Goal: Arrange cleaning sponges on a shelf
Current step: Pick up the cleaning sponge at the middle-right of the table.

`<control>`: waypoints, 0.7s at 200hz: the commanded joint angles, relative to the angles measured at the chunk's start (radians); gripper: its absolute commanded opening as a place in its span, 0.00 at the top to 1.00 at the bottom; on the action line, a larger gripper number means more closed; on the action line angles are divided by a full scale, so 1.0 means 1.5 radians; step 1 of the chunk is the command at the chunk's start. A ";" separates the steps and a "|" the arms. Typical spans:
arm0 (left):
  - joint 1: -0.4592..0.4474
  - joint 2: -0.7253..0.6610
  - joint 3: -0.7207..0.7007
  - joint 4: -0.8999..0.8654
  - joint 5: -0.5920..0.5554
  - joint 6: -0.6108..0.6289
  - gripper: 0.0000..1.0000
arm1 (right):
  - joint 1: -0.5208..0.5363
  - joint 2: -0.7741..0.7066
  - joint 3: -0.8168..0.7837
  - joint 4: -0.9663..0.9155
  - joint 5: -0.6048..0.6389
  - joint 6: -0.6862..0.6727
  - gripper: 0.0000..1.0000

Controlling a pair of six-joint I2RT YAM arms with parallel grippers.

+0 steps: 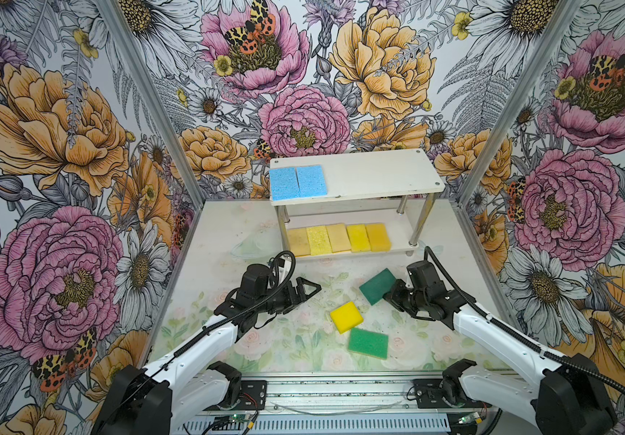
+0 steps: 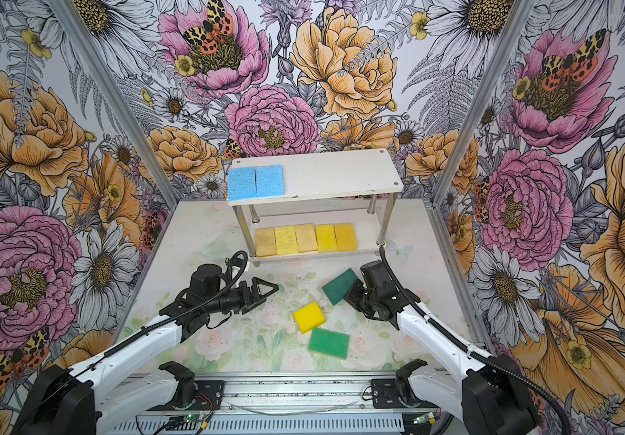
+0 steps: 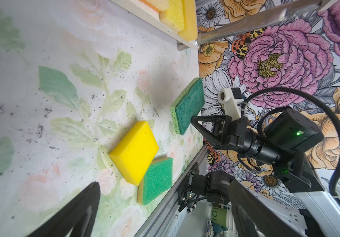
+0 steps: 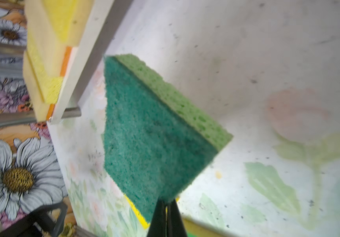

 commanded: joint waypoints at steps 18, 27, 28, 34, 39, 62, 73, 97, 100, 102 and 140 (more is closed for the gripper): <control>-0.016 0.051 0.021 0.124 0.068 -0.047 0.01 | 0.049 0.043 0.081 -0.004 -0.149 -0.145 1.00; -0.026 0.064 0.028 0.149 0.079 -0.058 0.01 | 0.065 0.059 0.099 -0.007 -0.177 -0.168 1.00; -0.027 0.066 0.029 0.151 0.080 -0.059 0.01 | 0.067 0.060 0.101 -0.008 -0.178 -0.172 1.00; -0.034 0.074 0.036 0.159 0.086 -0.062 0.01 | 0.079 0.069 0.114 -0.012 -0.190 -0.186 1.00; -0.039 0.081 0.042 0.162 0.089 -0.060 0.01 | 0.087 0.074 0.124 -0.018 -0.198 -0.198 1.00; -0.058 0.096 0.059 0.165 0.081 -0.060 0.01 | 0.116 0.104 0.163 -0.039 -0.222 -0.237 1.00; -0.061 0.098 0.059 0.171 0.077 -0.062 0.03 | 0.123 0.116 0.174 -0.049 -0.227 -0.248 1.00; -0.067 0.107 0.054 0.190 0.076 -0.072 0.16 | 0.138 0.136 0.202 -0.065 -0.236 -0.271 1.00; -0.067 0.108 0.054 0.194 0.077 -0.073 0.19 | 0.139 0.138 0.205 -0.067 -0.236 -0.273 1.00; -0.067 0.109 0.054 0.196 0.077 -0.074 0.21 | 0.140 0.139 0.207 -0.068 -0.237 -0.273 1.00; -0.075 0.120 0.054 0.216 0.079 -0.077 0.66 | 0.143 0.151 0.222 -0.073 -0.225 -0.276 1.00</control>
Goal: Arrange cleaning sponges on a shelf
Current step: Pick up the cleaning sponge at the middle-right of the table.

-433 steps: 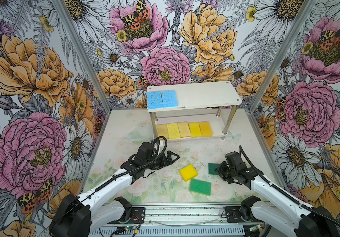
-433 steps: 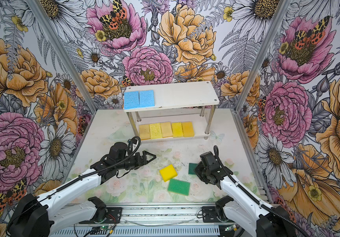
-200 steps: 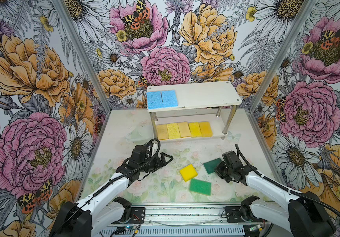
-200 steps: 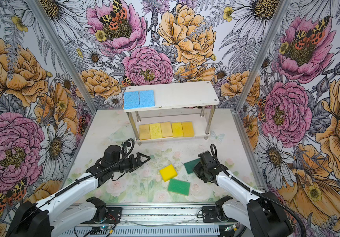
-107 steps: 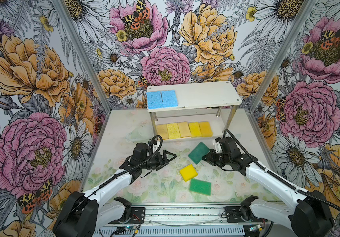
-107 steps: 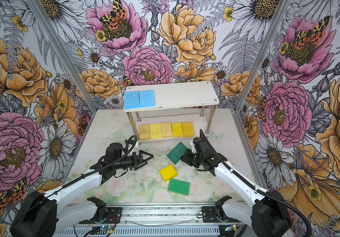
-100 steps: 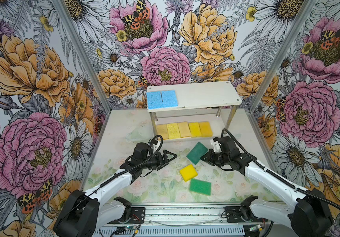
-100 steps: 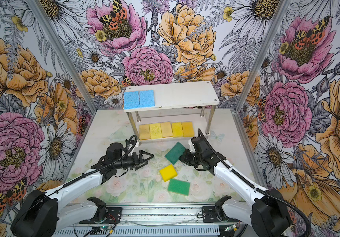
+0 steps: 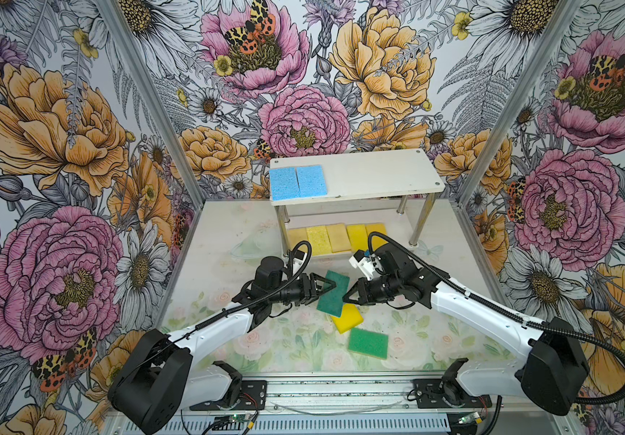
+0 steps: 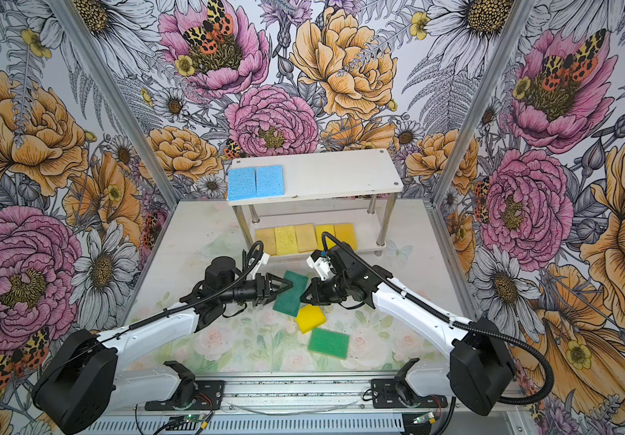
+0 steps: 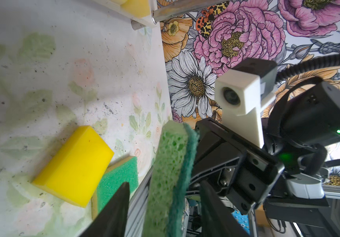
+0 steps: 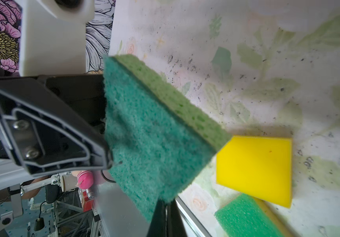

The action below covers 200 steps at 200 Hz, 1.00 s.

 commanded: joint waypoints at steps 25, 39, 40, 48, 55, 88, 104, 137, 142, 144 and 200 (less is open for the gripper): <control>-0.004 0.001 0.009 0.040 0.002 0.000 0.90 | 0.004 -0.001 0.024 -0.011 0.011 -0.012 0.95; 0.000 -0.009 0.004 0.042 -0.015 -0.011 0.90 | 0.003 -0.019 0.020 -0.009 0.051 0.010 0.82; 0.000 -0.010 0.004 0.043 -0.017 -0.012 0.90 | 0.003 -0.021 0.020 -0.008 0.055 0.012 0.81; 0.002 -0.019 -0.007 0.052 -0.039 -0.031 0.90 | 0.005 -0.035 0.017 -0.003 0.089 0.032 0.75; 0.005 -0.029 -0.022 0.069 -0.068 -0.054 0.91 | 0.006 -0.049 0.010 0.006 0.108 0.048 0.69; -0.036 -0.128 -0.104 0.113 -0.297 -0.122 0.91 | 0.015 -0.110 -0.018 0.077 0.149 0.128 0.40; -0.059 -0.165 -0.119 0.113 -0.368 -0.121 0.91 | 0.024 -0.118 -0.021 0.103 0.145 0.151 0.40; -0.072 -0.223 -0.148 0.136 -0.437 -0.130 0.91 | 0.052 -0.104 -0.008 0.118 0.138 0.161 0.40; -0.070 -0.232 -0.152 0.140 -0.444 -0.132 0.90 | 0.055 -0.101 -0.007 0.120 0.139 0.162 0.40; -0.070 -0.236 -0.154 0.142 -0.446 -0.132 0.90 | 0.056 -0.100 -0.006 0.119 0.138 0.162 0.40; -0.045 -0.296 -0.173 0.119 -0.446 -0.143 0.89 | 0.089 -0.060 0.009 0.142 0.131 0.160 0.41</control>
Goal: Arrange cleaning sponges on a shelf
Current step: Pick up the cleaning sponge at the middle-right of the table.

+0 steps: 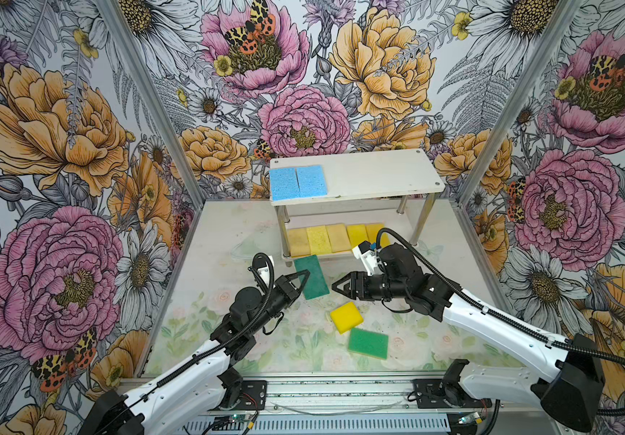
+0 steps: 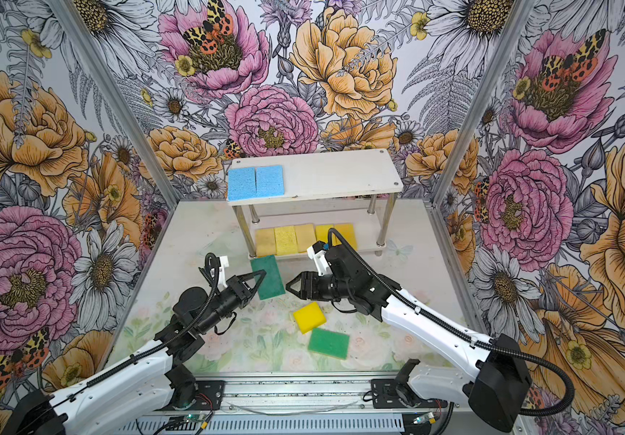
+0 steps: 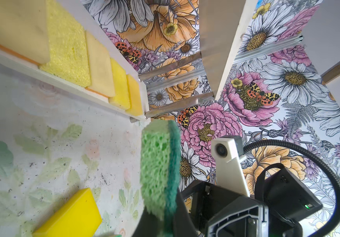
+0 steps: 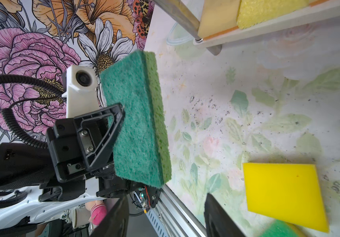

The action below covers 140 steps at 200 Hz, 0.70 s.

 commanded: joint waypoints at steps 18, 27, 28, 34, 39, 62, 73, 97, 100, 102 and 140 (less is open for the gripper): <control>0.021 -0.004 -0.014 0.017 -0.008 -0.021 0.88 | 0.012 0.032 0.025 0.035 0.004 0.005 0.42; 0.023 0.002 -0.013 0.024 -0.002 -0.023 0.88 | 0.020 0.036 0.028 0.040 0.004 0.005 0.44; 0.023 0.003 -0.013 0.024 -0.001 -0.024 0.89 | 0.025 0.037 0.029 0.041 0.004 0.005 0.44; 0.023 0.007 -0.013 0.028 0.002 -0.024 0.88 | 0.031 0.041 0.032 0.046 0.002 0.006 0.45; 0.023 0.011 -0.011 0.030 0.004 -0.025 0.89 | 0.032 0.044 0.034 0.048 0.000 0.005 0.45; 0.023 0.028 -0.011 0.054 0.015 -0.031 0.88 | 0.040 0.058 0.047 0.056 -0.005 0.005 0.47; 0.023 0.034 -0.009 0.062 0.017 -0.031 0.88 | 0.042 0.066 0.053 0.057 -0.008 0.005 0.49; 0.025 0.040 -0.003 0.062 0.025 -0.029 0.88 | 0.047 0.077 0.061 0.060 -0.009 0.005 0.52; 0.025 0.040 -0.003 0.062 0.026 -0.030 0.88 | 0.047 0.078 0.061 0.060 -0.009 0.005 0.53; 0.026 0.040 -0.003 0.062 0.026 -0.030 0.88 | 0.047 0.079 0.062 0.061 -0.010 0.005 0.53; 0.034 0.029 -0.006 0.061 0.032 -0.033 0.88 | 0.049 0.091 0.063 0.062 -0.009 0.008 0.56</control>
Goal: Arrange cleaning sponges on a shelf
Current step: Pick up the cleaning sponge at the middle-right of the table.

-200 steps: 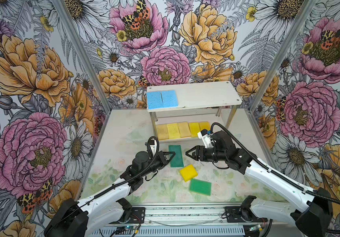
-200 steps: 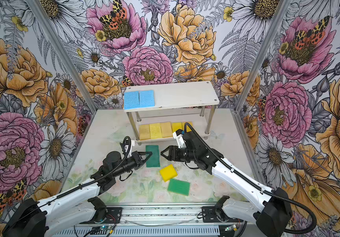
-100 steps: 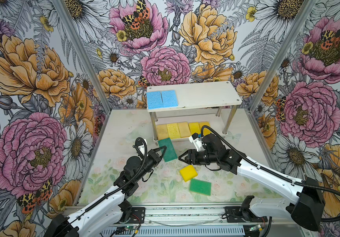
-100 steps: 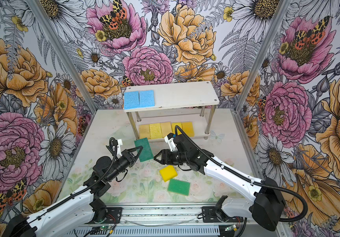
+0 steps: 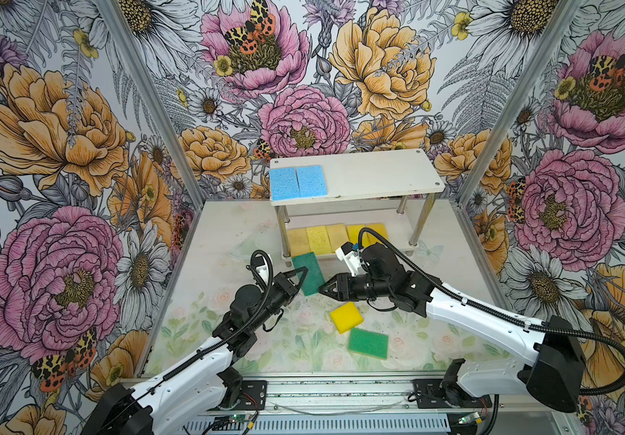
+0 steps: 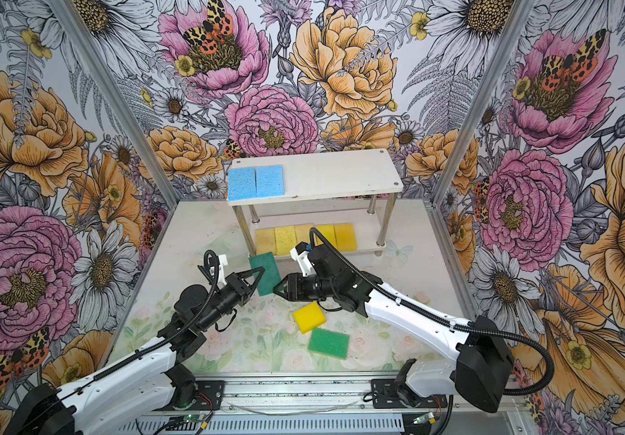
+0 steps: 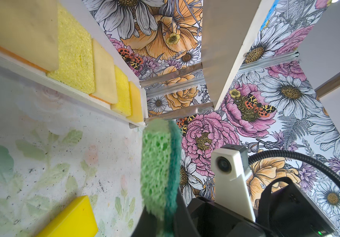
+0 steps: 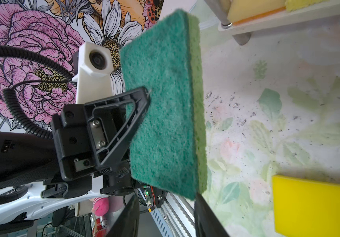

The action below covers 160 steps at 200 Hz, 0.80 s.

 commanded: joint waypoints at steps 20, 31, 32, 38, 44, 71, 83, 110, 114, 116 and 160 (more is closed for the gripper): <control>0.014 -0.020 -0.002 0.008 0.020 -0.003 0.88 | 0.004 0.013 0.015 0.020 0.006 0.011 0.54; 0.017 -0.025 -0.001 0.002 0.022 -0.003 0.88 | 0.004 0.015 0.016 0.022 0.008 0.014 0.54; 0.017 -0.025 -0.001 0.002 0.022 -0.003 0.88 | 0.004 0.015 0.016 0.022 0.008 0.014 0.54; 0.018 -0.027 0.000 0.001 0.023 -0.003 0.88 | 0.004 0.017 0.017 0.021 0.008 0.014 0.54; 0.019 -0.027 0.001 0.001 0.024 -0.003 0.88 | 0.004 0.019 0.018 0.022 0.008 0.015 0.54; 0.018 -0.019 0.005 0.001 0.032 -0.004 0.88 | 0.004 0.023 0.023 0.022 0.007 0.013 0.54; 0.017 -0.015 0.005 0.005 0.033 -0.006 0.88 | 0.005 0.023 0.027 0.022 0.007 0.011 0.54; 0.015 -0.011 0.008 0.010 0.033 -0.005 0.88 | 0.004 0.021 0.031 0.023 0.009 0.010 0.54; 0.014 -0.010 0.008 0.010 0.034 -0.005 0.88 | 0.004 0.020 0.032 0.023 0.010 0.010 0.54; 0.014 -0.010 0.007 0.010 0.034 -0.005 0.88 | 0.004 0.020 0.032 0.023 0.010 0.010 0.54; 0.010 -0.001 0.003 0.020 0.036 -0.008 0.88 | 0.005 0.018 0.029 0.025 0.015 0.012 0.59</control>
